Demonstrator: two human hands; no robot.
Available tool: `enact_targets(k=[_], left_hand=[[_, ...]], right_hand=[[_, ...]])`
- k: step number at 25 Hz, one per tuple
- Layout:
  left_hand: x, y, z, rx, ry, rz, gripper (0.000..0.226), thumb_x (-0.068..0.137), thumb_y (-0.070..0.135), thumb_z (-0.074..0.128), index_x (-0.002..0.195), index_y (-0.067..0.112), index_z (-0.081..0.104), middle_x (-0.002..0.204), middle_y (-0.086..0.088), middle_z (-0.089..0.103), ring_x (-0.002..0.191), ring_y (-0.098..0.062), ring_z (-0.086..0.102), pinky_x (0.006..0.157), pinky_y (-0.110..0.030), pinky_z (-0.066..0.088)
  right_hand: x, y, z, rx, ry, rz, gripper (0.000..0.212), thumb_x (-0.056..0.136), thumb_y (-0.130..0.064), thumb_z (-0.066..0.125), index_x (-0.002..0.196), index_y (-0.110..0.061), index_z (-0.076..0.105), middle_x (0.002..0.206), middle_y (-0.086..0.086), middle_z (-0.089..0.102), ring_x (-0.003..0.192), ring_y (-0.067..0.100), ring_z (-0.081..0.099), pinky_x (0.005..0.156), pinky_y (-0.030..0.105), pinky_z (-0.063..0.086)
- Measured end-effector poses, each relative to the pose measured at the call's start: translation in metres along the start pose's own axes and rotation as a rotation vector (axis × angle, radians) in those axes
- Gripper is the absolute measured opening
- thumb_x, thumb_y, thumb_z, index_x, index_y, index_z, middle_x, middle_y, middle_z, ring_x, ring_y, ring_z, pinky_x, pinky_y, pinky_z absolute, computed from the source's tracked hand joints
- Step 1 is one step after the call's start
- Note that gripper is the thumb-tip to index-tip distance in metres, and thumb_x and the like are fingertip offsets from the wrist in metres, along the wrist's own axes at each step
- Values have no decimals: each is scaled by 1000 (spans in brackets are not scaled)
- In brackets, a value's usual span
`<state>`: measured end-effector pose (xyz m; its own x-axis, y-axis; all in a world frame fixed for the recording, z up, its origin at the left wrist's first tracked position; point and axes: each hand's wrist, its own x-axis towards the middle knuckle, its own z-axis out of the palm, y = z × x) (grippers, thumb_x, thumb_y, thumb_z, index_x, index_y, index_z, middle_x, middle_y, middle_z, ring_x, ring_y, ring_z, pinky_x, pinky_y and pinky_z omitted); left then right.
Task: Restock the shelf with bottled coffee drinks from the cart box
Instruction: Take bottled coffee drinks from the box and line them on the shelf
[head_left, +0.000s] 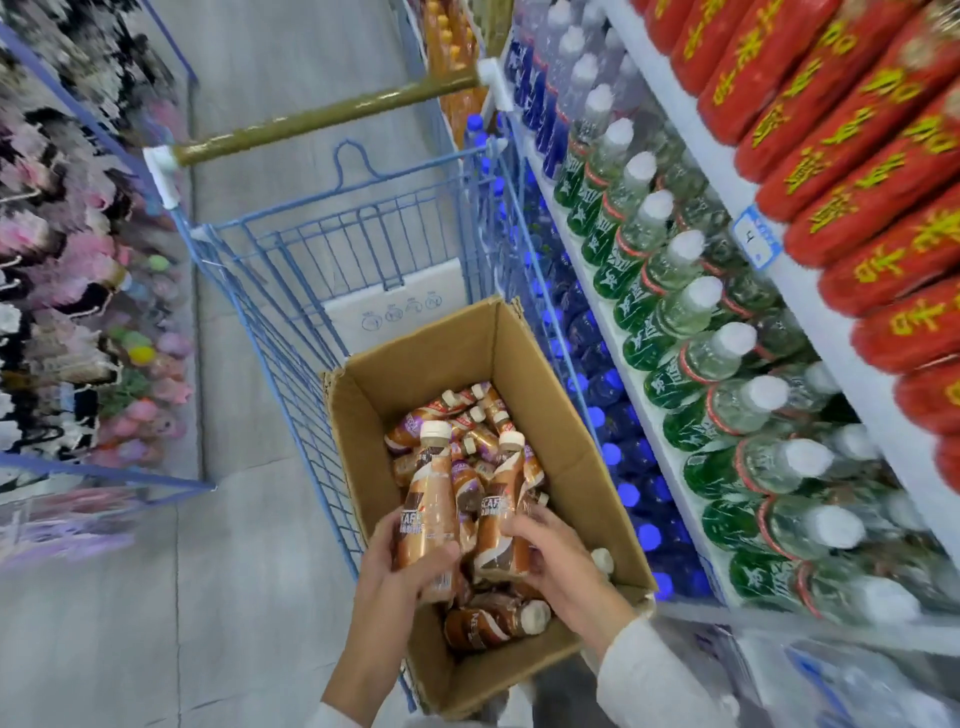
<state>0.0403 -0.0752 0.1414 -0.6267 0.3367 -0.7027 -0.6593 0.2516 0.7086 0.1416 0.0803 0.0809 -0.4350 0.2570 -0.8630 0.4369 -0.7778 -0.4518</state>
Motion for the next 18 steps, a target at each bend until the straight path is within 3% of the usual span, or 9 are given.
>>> enact_targets(k=[4, 6, 9, 12, 15, 18], left_hand=[[-27, 31, 43, 61, -212, 130, 72, 53, 13, 89, 117, 32, 62, 109, 0, 74, 98, -21, 72, 83, -47, 58], [-44, 42, 70, 76, -328, 147, 70, 55, 8, 89, 116, 30, 63, 106, -1, 76, 96, -23, 73, 83, -49, 56], [-77, 44, 123, 73, -522, 160, 62, 56, 13, 81, 114, 25, 64, 98, -5, 76, 86, -24, 73, 75, -49, 57], [-121, 35, 179, 72, -661, 185, 66, 40, 16, 73, 105, 21, 62, 78, 2, 72, 62, -14, 67, 58, -36, 50], [-181, 13, 229, 118, -823, 220, 64, 43, 17, 79, 104, 26, 62, 79, 2, 73, 61, -16, 68, 48, -35, 53], [-247, -12, 269, 135, -942, 275, 58, 48, 13, 83, 98, 37, 69, 84, 2, 76, 69, -18, 72, 54, -34, 56]], right_hand=[[-77, -22, -21, 212, -11, -229, 58, 74, -8, 83, 126, -14, 59, 110, 13, 75, 97, 29, 73, 84, 47, 58], [-116, -30, -36, 272, 14, -379, 58, 70, -2, 83, 122, -15, 60, 110, 14, 75, 94, 30, 72, 84, 48, 56], [-172, -34, -75, 329, 170, -572, 58, 55, -4, 83, 108, -19, 66, 95, 12, 75, 80, 27, 69, 78, 46, 56], [-234, -30, -122, 458, 210, -703, 78, 38, -13, 80, 114, -9, 63, 87, 9, 71, 68, 21, 66, 62, 33, 53], [-302, -13, -171, 524, 233, -847, 72, 41, -20, 78, 111, -7, 63, 88, 10, 71, 72, 23, 66, 62, 37, 54], [-362, 13, -219, 477, 377, -969, 67, 47, -19, 88, 110, -9, 65, 95, 13, 74, 84, 28, 69, 74, 44, 59]])
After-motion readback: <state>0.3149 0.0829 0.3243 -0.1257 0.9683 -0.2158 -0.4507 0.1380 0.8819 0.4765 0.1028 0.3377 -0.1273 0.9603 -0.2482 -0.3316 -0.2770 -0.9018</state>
